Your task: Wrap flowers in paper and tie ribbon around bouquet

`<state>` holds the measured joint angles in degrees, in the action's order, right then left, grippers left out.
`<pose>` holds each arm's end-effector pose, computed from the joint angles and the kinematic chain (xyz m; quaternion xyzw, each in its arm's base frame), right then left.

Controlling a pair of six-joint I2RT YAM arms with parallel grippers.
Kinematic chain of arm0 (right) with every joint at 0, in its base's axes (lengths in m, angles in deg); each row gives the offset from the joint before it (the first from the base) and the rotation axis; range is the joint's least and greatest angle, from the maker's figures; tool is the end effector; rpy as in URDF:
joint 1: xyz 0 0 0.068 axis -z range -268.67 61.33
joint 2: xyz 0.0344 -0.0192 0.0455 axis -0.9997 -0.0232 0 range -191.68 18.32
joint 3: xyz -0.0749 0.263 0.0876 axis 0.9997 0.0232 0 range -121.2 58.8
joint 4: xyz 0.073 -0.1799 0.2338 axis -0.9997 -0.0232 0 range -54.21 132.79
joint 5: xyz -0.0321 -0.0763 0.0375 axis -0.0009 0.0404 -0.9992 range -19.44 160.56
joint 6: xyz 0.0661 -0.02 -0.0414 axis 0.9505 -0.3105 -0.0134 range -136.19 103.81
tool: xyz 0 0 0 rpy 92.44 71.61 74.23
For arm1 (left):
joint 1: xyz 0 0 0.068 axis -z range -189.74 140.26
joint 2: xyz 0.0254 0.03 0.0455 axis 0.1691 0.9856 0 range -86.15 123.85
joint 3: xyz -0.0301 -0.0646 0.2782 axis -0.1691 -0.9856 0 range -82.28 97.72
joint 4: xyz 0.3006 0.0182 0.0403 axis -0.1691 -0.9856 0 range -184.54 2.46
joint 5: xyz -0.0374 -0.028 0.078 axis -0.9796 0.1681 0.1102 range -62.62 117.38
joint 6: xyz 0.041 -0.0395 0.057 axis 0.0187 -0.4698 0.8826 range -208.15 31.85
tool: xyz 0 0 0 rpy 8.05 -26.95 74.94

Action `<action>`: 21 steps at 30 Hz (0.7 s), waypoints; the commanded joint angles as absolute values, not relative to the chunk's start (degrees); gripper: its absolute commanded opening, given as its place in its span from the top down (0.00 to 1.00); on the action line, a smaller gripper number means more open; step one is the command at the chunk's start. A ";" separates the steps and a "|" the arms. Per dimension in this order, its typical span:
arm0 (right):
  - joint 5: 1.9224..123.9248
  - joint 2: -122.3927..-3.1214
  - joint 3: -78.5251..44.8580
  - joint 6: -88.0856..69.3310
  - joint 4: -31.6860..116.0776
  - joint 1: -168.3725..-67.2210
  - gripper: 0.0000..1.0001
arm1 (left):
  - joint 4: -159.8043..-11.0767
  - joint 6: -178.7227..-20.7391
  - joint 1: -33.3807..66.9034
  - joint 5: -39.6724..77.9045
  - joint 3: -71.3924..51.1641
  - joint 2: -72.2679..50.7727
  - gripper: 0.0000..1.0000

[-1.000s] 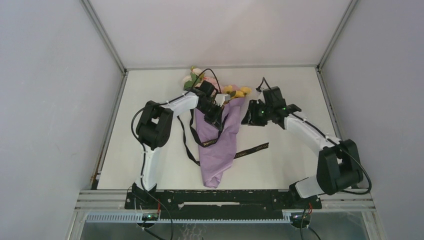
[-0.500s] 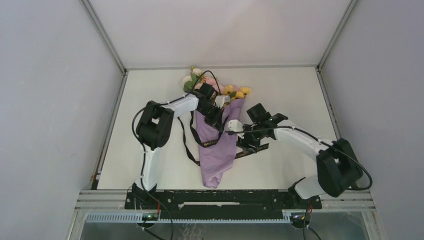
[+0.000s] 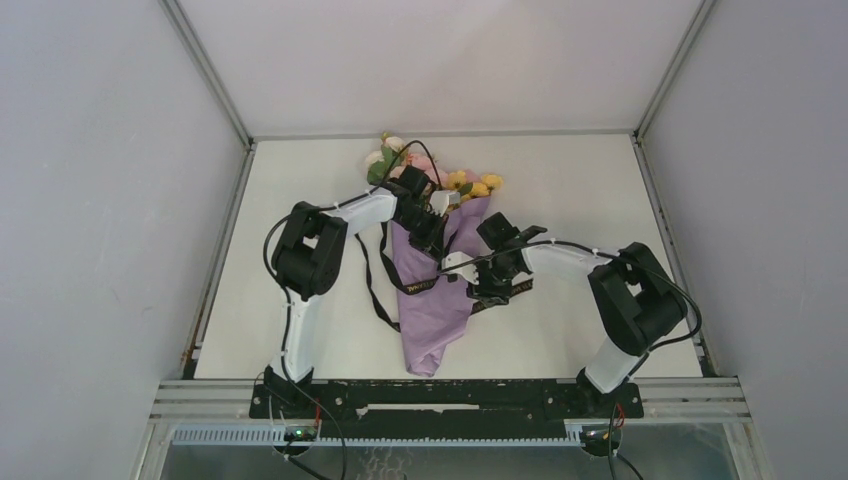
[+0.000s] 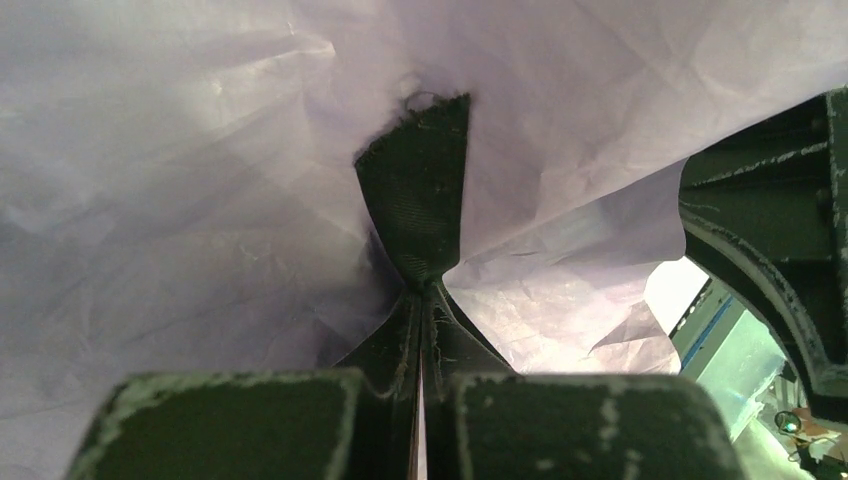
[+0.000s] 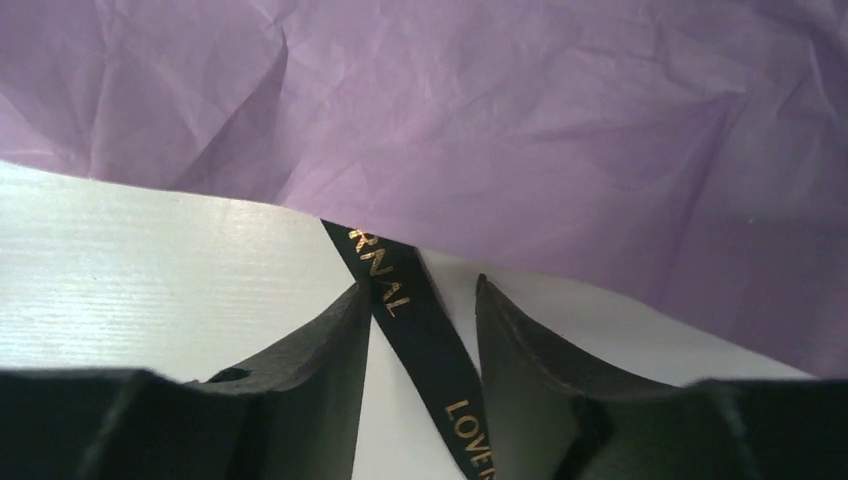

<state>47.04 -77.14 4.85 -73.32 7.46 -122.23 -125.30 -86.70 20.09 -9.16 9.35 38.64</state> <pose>0.2635 0.2082 0.1097 -0.7082 0.6670 0.1753 0.1511 0.4105 -0.2832 0.1114 0.3025 0.8878 -0.3382 0.0768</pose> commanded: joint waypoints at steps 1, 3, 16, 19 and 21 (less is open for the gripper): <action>51.80 -80.92 5.80 -73.07 5.56 -124.20 0.71 | -124.58 -86.18 19.79 -7.31 8.92 35.45 1.00; 52.84 -79.76 5.81 -71.93 5.96 -123.91 1.00 | -124.55 -86.22 19.79 -7.17 9.11 35.48 1.00; 82.46 -55.43 6.74 -56.88 26.53 -93.58 1.00 | -125.35 -84.54 19.79 -4.67 10.31 35.92 1.00; 84.94 -47.32 7.19 -56.44 31.13 -91.61 1.00 | -125.39 -84.47 19.79 -4.58 10.65 36.10 1.00; 86.53 -41.67 7.21 -55.65 33.84 -91.04 1.00 | -125.43 -84.46 19.78 -4.54 10.71 36.06 1.00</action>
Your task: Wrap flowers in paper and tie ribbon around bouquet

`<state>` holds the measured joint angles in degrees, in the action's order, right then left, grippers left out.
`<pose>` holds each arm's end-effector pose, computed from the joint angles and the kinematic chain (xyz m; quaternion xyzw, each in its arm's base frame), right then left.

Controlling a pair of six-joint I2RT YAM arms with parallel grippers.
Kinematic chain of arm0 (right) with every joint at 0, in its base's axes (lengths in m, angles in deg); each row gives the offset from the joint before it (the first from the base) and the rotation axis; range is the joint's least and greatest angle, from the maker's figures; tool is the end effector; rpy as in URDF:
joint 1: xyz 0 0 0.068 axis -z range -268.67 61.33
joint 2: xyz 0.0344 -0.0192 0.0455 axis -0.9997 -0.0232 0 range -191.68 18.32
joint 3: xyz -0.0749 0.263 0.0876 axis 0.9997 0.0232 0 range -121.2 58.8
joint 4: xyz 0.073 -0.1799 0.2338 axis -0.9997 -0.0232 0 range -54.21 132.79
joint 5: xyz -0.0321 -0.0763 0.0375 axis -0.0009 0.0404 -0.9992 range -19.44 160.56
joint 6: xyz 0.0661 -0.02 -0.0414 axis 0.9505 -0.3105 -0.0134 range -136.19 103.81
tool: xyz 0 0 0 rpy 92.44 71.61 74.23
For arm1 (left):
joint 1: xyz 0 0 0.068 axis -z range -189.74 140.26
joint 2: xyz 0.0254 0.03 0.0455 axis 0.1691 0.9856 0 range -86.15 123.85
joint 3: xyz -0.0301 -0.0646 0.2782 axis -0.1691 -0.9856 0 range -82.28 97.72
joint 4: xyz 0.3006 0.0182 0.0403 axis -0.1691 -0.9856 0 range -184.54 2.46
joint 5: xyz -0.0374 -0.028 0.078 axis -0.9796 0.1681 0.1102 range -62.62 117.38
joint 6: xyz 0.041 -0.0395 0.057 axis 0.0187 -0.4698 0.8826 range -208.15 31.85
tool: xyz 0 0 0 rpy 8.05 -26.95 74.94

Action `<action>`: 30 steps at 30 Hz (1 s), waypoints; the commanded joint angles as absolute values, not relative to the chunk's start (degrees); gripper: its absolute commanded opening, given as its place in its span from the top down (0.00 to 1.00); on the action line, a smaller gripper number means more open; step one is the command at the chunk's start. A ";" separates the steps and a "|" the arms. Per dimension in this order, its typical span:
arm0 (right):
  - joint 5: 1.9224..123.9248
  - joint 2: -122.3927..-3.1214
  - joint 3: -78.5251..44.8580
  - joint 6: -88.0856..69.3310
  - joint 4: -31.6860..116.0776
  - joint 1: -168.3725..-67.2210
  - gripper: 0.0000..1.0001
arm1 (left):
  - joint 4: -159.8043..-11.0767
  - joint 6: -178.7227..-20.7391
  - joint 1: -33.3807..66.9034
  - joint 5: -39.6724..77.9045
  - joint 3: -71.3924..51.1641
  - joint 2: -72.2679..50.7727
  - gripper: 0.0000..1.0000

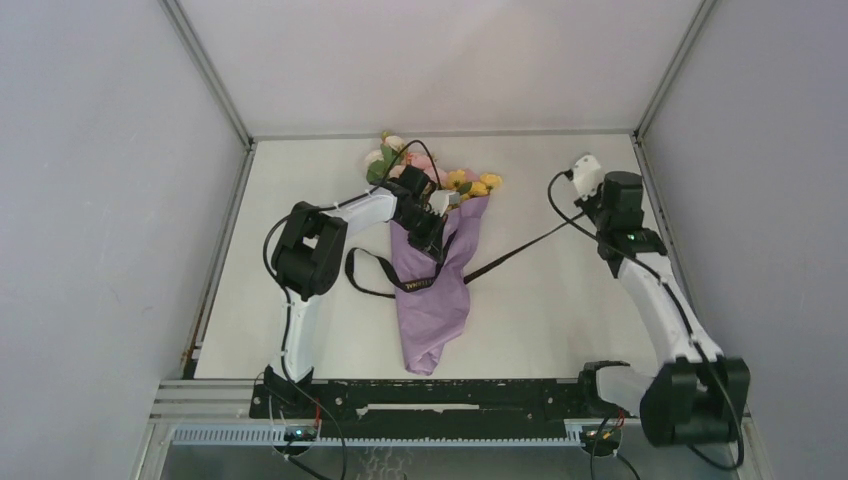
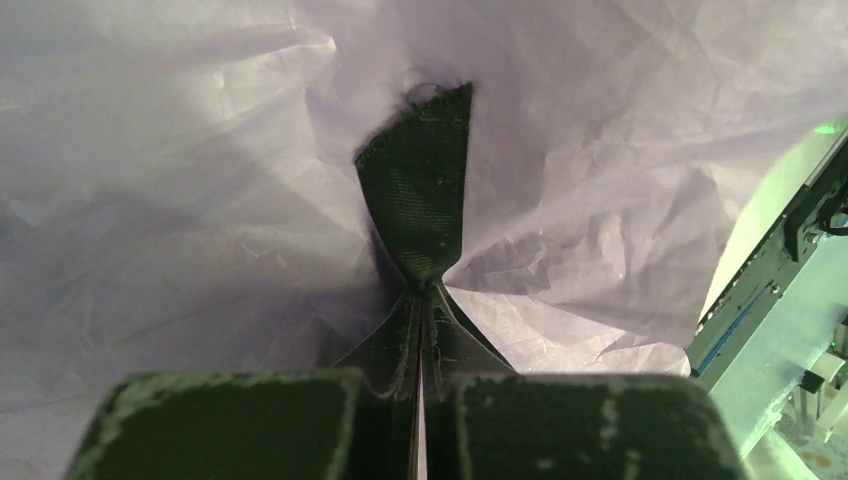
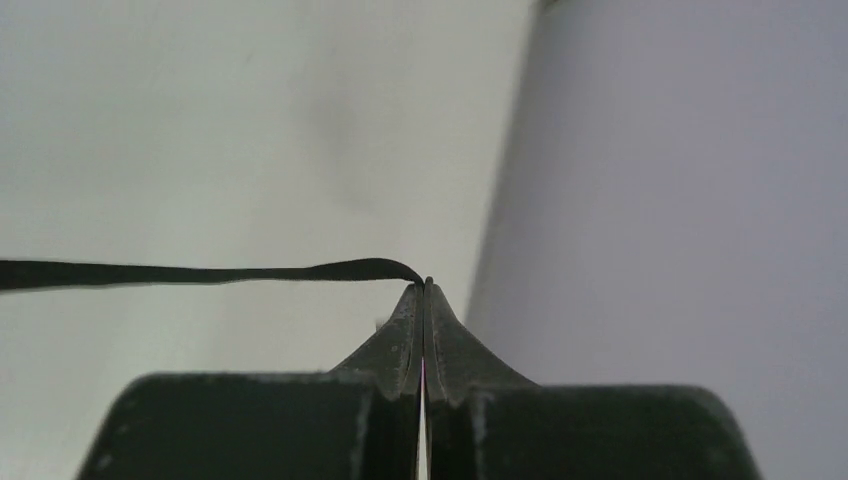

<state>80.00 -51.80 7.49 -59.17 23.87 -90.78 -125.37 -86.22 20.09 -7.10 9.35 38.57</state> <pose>0.3319 0.0009 0.2517 -0.3096 0.8403 -0.2224 0.3855 0.4118 -0.2815 0.1106 0.3049 0.8925 -0.3218 0.0832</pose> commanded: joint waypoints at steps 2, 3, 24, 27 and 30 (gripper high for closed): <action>84.65 -35.76 7.21 -54.35 36.18 -90.81 1.00 | -125.48 -84.43 19.81 -4.55 10.79 36.03 1.00; 82.63 -32.93 7.21 -53.45 36.91 -91.00 1.00 | -125.43 -84.30 19.80 -4.54 10.88 36.02 1.00; 44.39 -58.53 22.60 -24.30 82.47 -142.49 1.00 | -127.66 -84.01 19.41 -5.99 13.40 35.55 1.00; 45.40 -62.77 24.78 -22.12 83.71 -140.59 1.00 | -127.78 -84.00 18.80 -6.91 14.01 33.93 1.00; 45.33 -67.82 25.18 -19.84 85.28 -136.37 1.00 | -128.43 -83.51 18.12 -8.16 14.10 30.98 1.00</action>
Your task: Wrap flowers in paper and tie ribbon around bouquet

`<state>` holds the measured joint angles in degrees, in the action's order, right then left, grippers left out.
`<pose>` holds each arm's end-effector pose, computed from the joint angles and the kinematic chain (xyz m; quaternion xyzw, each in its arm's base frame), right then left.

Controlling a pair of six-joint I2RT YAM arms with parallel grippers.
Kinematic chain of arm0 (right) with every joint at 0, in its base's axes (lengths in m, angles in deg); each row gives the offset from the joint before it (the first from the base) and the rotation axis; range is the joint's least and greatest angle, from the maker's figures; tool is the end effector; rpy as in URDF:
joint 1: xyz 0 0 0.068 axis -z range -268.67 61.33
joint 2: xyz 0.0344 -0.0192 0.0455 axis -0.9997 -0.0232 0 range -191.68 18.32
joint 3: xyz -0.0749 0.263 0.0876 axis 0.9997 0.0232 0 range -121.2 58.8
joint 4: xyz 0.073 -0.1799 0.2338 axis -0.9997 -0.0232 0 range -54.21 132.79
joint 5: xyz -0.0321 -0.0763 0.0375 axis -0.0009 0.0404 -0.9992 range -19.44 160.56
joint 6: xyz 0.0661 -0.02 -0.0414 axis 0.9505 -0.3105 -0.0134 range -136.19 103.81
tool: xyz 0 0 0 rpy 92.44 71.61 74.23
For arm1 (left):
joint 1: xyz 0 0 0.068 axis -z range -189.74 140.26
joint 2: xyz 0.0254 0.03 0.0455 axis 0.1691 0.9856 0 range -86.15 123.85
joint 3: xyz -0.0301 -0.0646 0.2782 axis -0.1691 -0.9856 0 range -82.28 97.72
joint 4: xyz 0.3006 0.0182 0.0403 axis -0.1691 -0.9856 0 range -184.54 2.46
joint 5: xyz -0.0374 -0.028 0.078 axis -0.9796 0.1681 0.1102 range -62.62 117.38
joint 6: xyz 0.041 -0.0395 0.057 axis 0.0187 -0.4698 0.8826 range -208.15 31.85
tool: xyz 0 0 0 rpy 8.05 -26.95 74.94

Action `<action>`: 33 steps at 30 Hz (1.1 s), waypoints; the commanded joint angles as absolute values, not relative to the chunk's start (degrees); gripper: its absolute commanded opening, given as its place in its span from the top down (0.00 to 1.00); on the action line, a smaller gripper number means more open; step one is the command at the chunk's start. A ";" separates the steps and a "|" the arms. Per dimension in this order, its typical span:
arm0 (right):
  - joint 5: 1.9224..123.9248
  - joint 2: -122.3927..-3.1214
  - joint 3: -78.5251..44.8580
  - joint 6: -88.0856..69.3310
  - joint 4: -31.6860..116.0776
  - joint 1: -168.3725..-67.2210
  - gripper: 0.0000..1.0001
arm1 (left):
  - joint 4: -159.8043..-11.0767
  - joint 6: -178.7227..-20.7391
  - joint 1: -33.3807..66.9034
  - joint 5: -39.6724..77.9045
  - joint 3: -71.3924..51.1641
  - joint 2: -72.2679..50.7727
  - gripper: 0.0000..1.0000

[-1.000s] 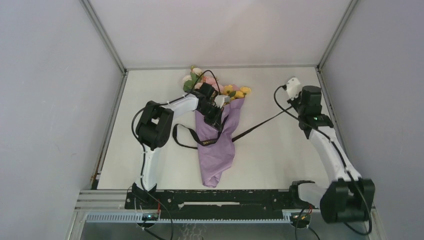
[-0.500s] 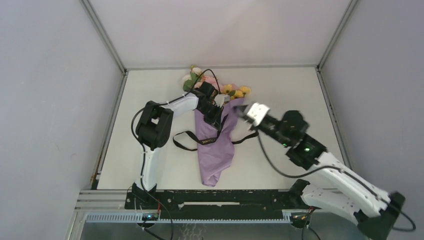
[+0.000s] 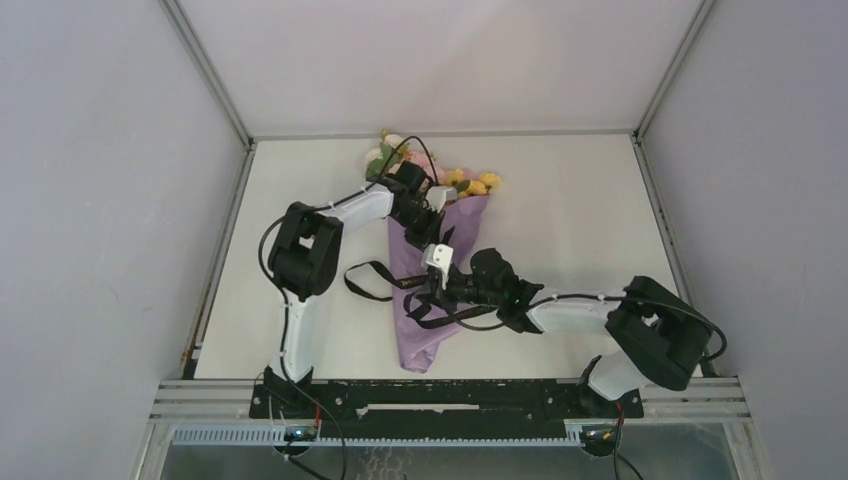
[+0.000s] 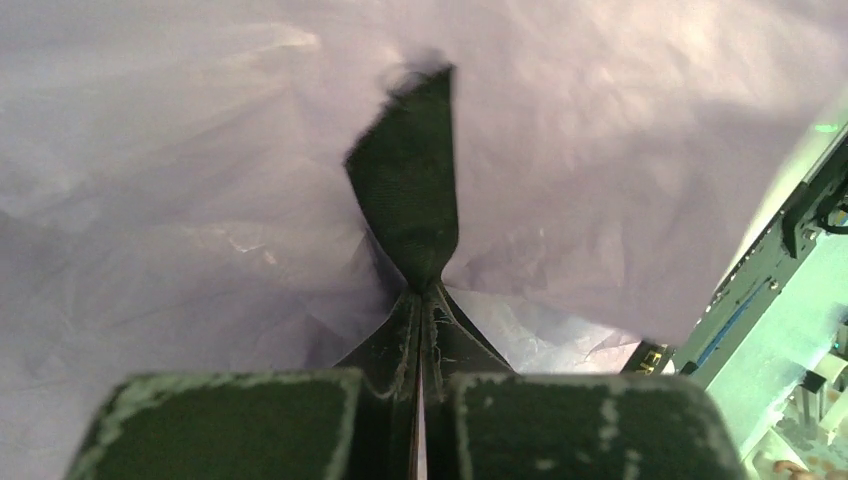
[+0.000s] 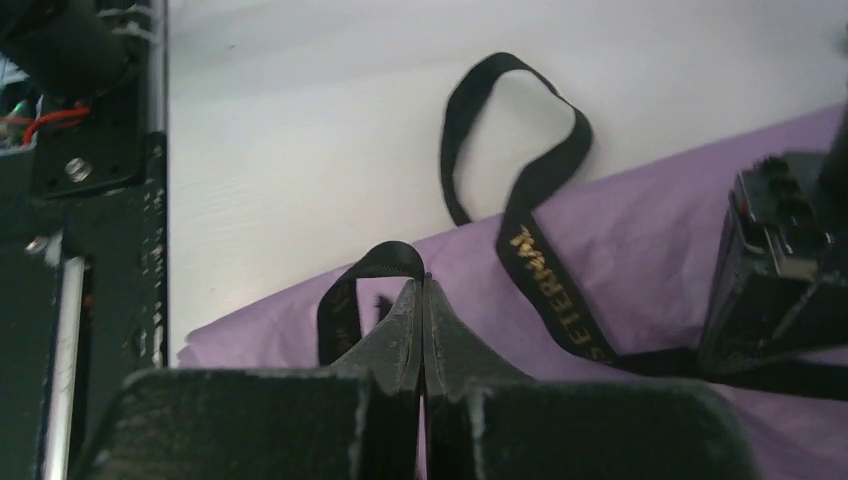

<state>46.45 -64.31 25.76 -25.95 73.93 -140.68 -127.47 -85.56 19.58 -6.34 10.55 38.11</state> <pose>0.1919 0.2920 0.1646 -0.5121 0.6183 0.3641 0.4721 0.4150 -0.2774 0.1190 0.3047 0.8951 -0.3142 0.0847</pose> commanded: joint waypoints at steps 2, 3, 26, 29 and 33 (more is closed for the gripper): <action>46.01 -70.03 25.17 -18.57 86.47 -133.71 1.00 | -129.21 -82.88 17.24 -9.28 13.53 27.72 1.00; 46.39 -71.02 25.14 -17.77 87.38 -132.61 1.00 | -129.40 -82.85 16.46 -10.07 12.88 26.03 1.00; 32.02 -91.69 -0.90 26.41 87.34 -113.98 0.40 | -144.29 -71.46 25.16 -27.74 9.59 9.27 1.00; 25.38 -87.95 -1.11 27.65 79.93 -109.58 0.32 | -139.81 -74.29 25.20 -25.82 10.75 12.21 1.00; 22.26 -80.98 -1.64 20.66 67.17 -107.20 0.02 | -136.50 -76.60 25.23 -24.18 13.72 17.11 1.00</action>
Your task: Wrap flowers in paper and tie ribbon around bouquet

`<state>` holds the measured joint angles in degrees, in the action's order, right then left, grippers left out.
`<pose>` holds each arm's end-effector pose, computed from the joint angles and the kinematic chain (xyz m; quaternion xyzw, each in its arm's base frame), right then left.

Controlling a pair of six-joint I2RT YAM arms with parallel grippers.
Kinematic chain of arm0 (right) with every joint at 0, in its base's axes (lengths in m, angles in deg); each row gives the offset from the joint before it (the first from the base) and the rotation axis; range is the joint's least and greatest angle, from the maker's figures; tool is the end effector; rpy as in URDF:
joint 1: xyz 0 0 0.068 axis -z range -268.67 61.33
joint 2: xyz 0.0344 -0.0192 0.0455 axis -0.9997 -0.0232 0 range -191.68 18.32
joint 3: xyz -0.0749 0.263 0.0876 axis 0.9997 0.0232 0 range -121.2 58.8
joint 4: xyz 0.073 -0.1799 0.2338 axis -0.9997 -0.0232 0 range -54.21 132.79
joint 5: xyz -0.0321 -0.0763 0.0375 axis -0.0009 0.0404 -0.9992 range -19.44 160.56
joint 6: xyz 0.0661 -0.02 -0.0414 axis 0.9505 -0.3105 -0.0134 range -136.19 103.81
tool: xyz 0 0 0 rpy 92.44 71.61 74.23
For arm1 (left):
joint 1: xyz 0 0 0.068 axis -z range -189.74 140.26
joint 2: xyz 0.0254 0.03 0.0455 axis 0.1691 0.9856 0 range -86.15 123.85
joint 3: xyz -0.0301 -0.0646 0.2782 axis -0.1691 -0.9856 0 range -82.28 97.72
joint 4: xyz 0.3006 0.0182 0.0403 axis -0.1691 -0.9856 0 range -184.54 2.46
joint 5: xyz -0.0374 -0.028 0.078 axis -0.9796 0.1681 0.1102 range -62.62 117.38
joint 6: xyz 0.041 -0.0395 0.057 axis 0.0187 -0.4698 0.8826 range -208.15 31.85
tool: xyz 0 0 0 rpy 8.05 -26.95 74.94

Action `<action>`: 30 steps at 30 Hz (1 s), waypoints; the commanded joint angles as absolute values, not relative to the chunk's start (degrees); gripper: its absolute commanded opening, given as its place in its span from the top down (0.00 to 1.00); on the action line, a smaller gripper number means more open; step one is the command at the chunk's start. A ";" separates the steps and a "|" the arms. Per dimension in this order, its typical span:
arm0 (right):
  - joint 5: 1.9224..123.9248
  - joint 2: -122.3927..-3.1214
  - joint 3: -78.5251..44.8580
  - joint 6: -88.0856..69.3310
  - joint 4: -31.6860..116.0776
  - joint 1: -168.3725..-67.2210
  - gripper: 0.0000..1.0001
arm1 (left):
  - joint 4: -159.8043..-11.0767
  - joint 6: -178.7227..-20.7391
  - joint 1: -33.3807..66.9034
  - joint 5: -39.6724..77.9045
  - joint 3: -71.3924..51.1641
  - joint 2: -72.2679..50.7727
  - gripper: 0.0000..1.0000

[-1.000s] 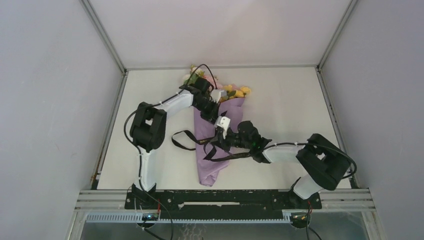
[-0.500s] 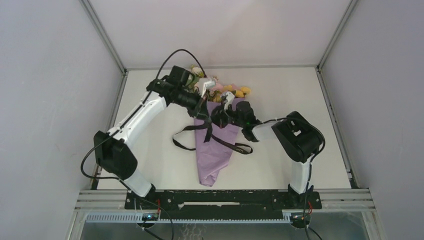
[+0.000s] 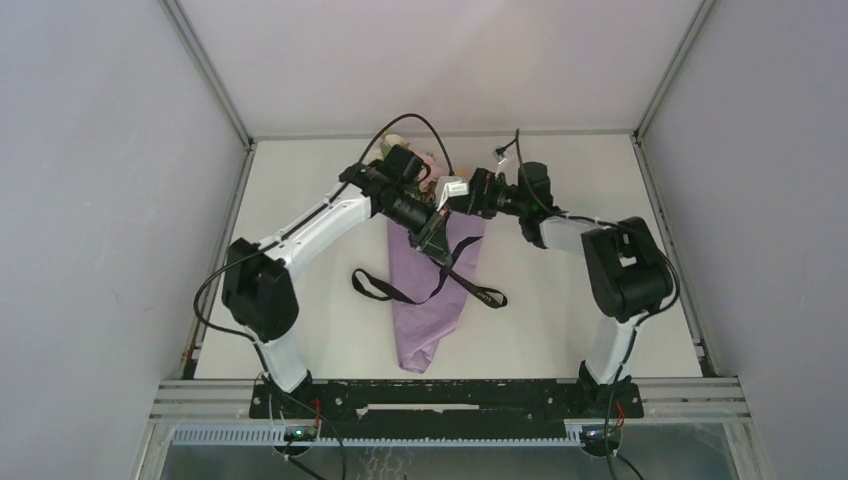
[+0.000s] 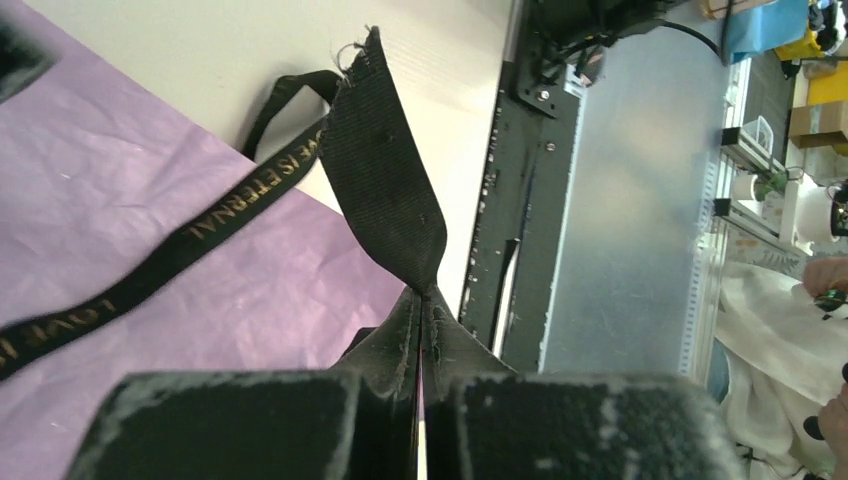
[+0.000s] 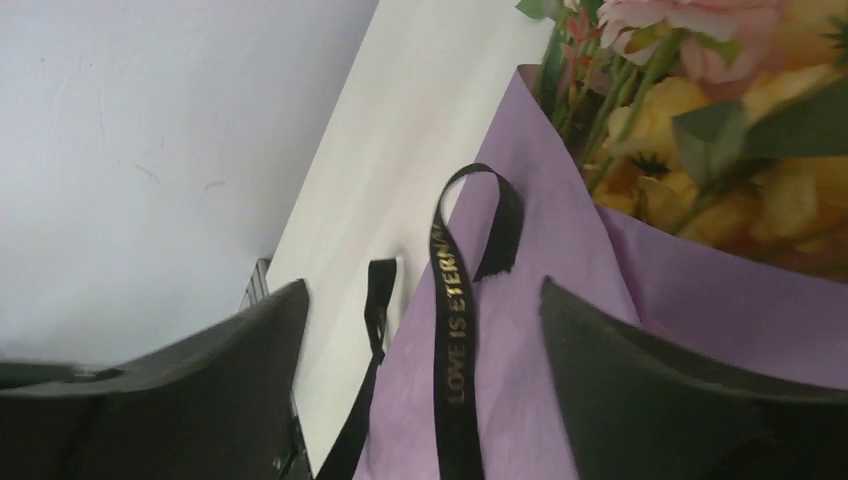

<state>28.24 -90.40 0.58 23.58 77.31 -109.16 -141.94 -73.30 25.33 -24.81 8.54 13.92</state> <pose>0.4151 0.2052 0.1575 -0.0895 0.7706 0.5311 0.3407 0.3090 -0.2842 0.2961 0.4599 0.7505 -0.4575 0.1264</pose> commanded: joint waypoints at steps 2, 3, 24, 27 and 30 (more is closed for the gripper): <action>22.71 -77.75 -2.77 15.12 57.29 -106.01 0.01 | -136.01 -77.34 25.11 -23.83 16.02 19.12 1.00; 23.35 -75.85 -2.48 13.44 53.51 -104.88 0.00 | -135.49 -78.10 24.92 -23.50 16.86 19.90 1.00; 51.85 -64.31 24.27 15.60 78.75 -118.45 0.18 | -122.10 -88.54 21.31 -20.21 20.46 25.37 1.00; 52.31 -69.27 21.26 17.03 79.94 -118.35 0.25 | -122.08 -88.26 21.13 -20.26 19.32 24.60 1.00; 51.83 -73.00 18.52 17.29 80.20 -118.31 0.54 | -122.57 -87.27 21.04 -20.49 18.79 24.41 1.00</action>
